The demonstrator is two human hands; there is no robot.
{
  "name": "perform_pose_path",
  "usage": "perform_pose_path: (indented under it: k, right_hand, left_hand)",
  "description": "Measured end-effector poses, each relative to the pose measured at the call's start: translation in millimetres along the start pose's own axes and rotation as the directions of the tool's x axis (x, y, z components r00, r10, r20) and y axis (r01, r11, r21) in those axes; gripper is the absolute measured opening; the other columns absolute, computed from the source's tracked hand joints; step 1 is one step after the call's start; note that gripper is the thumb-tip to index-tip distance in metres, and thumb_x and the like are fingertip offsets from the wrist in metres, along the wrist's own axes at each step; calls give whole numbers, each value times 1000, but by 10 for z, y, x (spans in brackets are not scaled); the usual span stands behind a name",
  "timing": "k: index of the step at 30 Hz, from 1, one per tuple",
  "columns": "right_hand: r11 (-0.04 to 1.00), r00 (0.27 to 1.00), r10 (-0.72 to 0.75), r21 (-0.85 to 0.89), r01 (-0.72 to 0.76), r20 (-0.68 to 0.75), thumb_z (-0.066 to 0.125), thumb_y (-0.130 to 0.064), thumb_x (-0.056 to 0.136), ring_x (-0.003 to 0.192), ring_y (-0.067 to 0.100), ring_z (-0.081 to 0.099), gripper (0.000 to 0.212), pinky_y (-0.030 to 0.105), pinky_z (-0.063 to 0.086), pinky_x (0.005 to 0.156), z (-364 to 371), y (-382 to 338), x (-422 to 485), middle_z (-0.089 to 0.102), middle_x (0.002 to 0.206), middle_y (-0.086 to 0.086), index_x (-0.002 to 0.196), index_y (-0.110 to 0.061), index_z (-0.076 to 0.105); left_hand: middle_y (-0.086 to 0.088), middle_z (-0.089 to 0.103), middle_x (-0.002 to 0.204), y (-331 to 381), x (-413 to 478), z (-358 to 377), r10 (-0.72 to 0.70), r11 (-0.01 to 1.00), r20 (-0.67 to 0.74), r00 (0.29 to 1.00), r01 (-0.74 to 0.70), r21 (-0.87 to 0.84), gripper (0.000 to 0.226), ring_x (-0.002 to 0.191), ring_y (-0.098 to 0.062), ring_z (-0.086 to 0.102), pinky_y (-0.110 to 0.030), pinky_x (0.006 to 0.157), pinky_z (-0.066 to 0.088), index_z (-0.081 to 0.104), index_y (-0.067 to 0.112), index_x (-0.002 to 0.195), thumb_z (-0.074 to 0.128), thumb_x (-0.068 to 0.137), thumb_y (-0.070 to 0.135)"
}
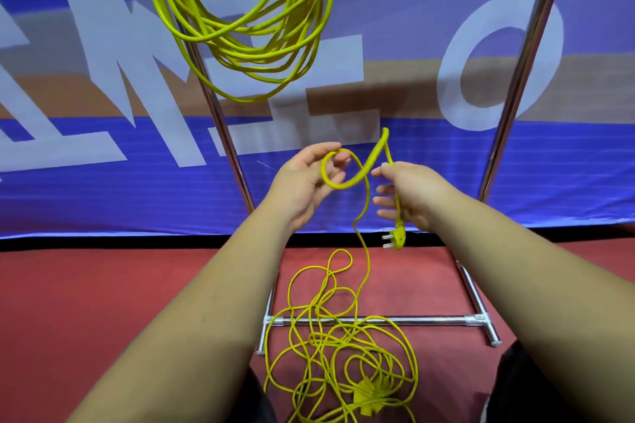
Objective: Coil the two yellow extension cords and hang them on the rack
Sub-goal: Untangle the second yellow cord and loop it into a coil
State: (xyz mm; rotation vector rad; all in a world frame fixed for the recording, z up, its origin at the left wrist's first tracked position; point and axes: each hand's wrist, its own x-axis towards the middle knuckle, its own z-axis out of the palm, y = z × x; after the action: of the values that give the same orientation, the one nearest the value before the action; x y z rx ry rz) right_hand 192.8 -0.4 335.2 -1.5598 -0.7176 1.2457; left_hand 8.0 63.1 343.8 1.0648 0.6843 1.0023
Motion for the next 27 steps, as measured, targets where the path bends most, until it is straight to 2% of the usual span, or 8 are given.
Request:
perform_pose_path:
  k: [3,5,9,13,17,20,23,27]
  right_hand:
    - [973,995,-97,-212,93,-10,57,-44,106,95,22,64,27,43,54,90,-74,-32,6,68,117,2,124,-33,74]
    - [915,980,-200,-355,189,7,60,-37,106,94,18,60,24,37,53,81,-146,-40,37,71,112,-2,123,-34,77]
    - [916,987,-145,-367,160,69,64,-10,101,77,20,63,23,32,57,67,-202,-71,76,79,101,8,106,-23,82]
    - [817,986,-125,-551,167,114,53,-1,100,87,18,75,35,37,61,80,-241,-87,62,82,99,3,113,-20,78]
    - [904,989,-81,-410,124,121,61,-25,102,104,23,78,23,40,58,88,-221,-80,59,83,99,0,113,-14,78]
    - [905,964,-260,-338,260,46,70,-25,99,98,26,79,18,43,62,89,-218,-95,66,82,97,6,100,-12,83]
    - [903,938,-346,-263,341,29,62,-1,100,90,25,81,26,47,66,86,-221,-102,61,80,98,14,117,-17,74]
    - [980,982,-167,-92,175,88,59,5,101,88,24,80,29,49,65,87,-160,-145,28,76,99,16,126,-10,58]
  left_hand:
    - [-24,72,118,71,-42,-14,-172,980,20,985,173,-96,31,114,-37,71,-42,98,58,65,-3,124,47,99,-1]
    - [-20,74,108,86,-56,-42,-244,961,-12,970,240,-139,23,107,-34,74,-39,90,63,69,0,116,55,102,12]
    - [-13,76,105,32,-42,-177,-229,970,-95,969,219,-105,23,102,-25,77,-35,83,64,65,4,124,62,102,8]
    - [0,79,109,41,-31,-261,-175,978,-171,970,191,83,28,90,-10,75,-29,81,59,67,15,131,56,106,13]
    - [7,78,111,65,-29,-332,-100,937,-150,984,144,320,30,93,-10,67,-30,77,51,71,24,127,50,108,16]
    - [7,76,101,98,-38,-336,-52,894,-72,996,79,440,32,94,-12,65,-29,77,52,76,25,117,47,109,12]
    - [4,71,96,113,-23,-313,-4,904,-29,1000,16,428,33,91,-14,63,-30,78,52,75,23,111,46,109,9]
    - [6,68,89,120,9,-268,22,978,24,999,-26,205,30,82,-12,58,-29,73,48,71,20,113,44,108,8]
